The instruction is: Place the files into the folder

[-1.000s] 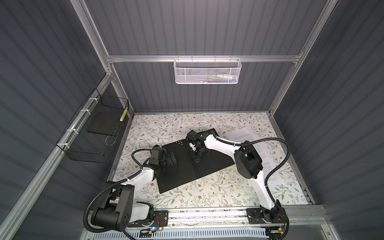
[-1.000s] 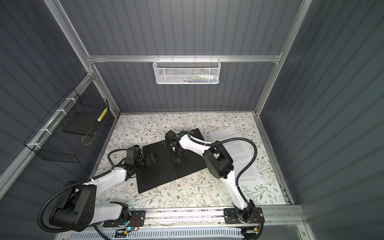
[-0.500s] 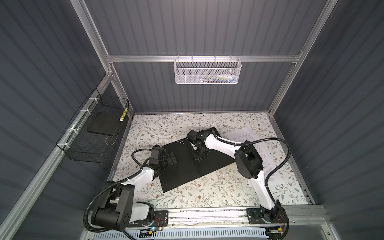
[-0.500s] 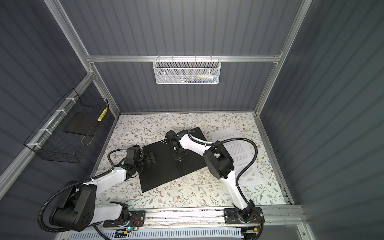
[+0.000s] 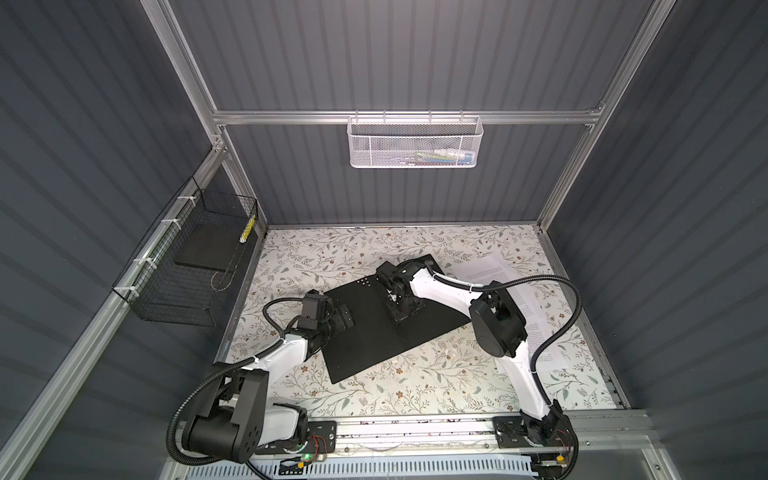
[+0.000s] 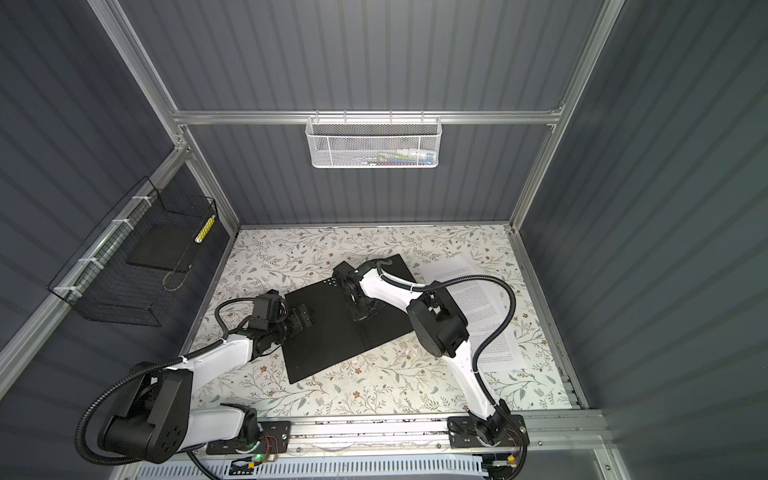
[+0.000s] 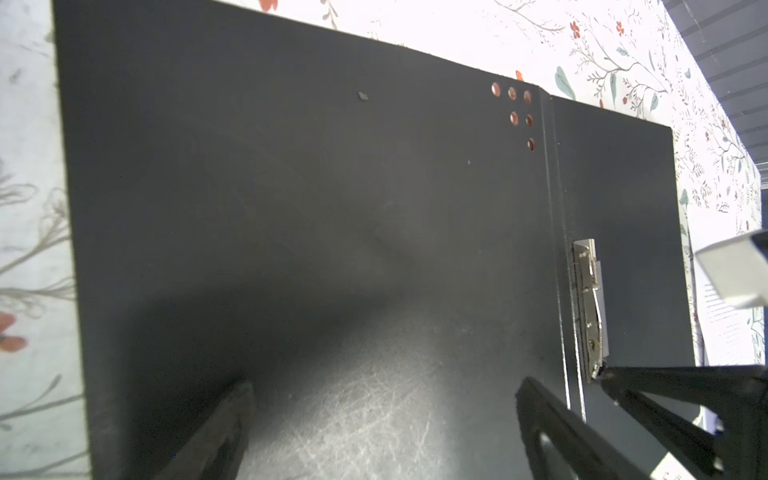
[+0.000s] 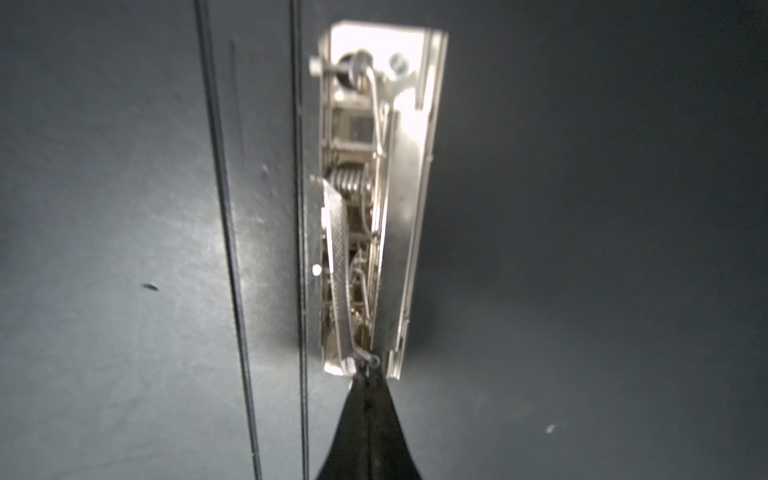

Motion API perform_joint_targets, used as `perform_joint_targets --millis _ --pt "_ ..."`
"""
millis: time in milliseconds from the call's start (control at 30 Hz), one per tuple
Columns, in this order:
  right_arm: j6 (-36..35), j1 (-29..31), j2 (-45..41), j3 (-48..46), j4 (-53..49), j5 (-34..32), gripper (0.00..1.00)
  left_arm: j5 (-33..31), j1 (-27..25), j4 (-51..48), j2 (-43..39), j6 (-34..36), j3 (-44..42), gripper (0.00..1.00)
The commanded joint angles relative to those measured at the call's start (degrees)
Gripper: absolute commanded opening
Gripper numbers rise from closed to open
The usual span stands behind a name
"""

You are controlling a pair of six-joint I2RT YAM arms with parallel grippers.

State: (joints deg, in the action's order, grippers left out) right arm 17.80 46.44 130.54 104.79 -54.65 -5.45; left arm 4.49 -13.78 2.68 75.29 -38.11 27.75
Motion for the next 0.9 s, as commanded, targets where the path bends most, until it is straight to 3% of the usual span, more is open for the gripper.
perform_joint_targets --millis 0,300,367,433,733,867 --pt "-0.1 -2.1 3.7 -4.3 -3.0 -3.4 0.00 -0.6 0.5 -10.6 1.7 -0.3 -3.6 1.00" --pt "0.3 -3.2 -4.6 -4.7 0.7 1.7 0.00 -0.5 0.4 -10.7 1.9 -0.3 -3.4 1.00" --pt "0.4 -3.7 -7.5 -5.3 2.4 3.3 0.13 -0.6 0.5 -10.8 1.9 -0.4 -3.4 1.00" --pt "0.4 -4.4 -10.8 -6.5 4.7 5.3 0.16 -0.5 0.5 -10.7 1.8 -0.8 -3.5 1.00" --pt "3.1 -7.2 -21.8 -21.5 20.5 30.0 0.19 4.1 0.5 -13.8 3.0 0.1 4.4 1.00" --pt "6.2 -7.5 -21.4 -27.3 28.2 37.2 0.12 4.7 0.5 -15.2 0.6 1.0 7.7 1.00"
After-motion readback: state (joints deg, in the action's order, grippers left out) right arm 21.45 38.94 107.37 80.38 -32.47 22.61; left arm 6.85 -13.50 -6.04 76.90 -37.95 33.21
